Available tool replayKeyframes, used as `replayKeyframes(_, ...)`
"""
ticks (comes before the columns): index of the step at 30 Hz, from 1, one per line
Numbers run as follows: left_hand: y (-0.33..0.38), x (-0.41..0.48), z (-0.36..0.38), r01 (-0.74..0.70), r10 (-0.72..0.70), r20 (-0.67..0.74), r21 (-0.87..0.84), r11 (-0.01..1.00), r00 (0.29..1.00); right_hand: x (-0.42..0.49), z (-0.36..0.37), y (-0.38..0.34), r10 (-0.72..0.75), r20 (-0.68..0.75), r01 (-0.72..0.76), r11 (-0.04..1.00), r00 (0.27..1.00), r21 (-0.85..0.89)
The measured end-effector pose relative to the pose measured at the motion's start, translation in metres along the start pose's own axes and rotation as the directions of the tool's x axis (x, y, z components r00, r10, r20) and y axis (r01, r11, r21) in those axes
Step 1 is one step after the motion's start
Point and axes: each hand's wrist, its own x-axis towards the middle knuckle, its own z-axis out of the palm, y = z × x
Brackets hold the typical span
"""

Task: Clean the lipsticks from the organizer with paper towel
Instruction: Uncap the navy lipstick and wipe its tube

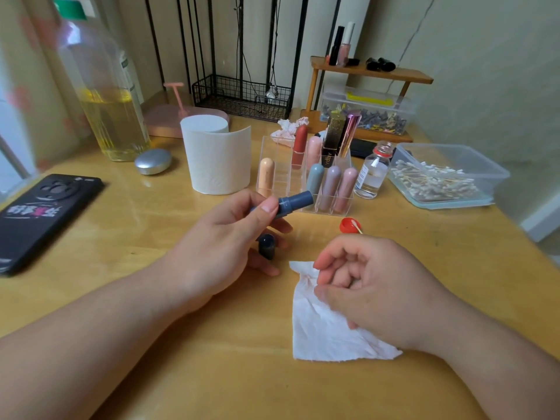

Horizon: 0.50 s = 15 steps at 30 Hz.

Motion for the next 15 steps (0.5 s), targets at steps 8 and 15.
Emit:
replayKeyframes(8, 0.005, -0.011, 0.014, 0.113, -0.080, 0.090, -0.473, 0.874, 0.993, 0.000, 0.002, -0.005, 0.012, -0.058, -0.002, 0.985, 0.998, 0.173)
replayKeyframes(15, 0.000, -0.021, 0.031, 0.236, -0.144, 0.204, -0.567, 0.789, 0.968, -0.002, -0.010, -0.002, -0.011, 0.081, -0.015, 0.950, 0.997, 0.311)
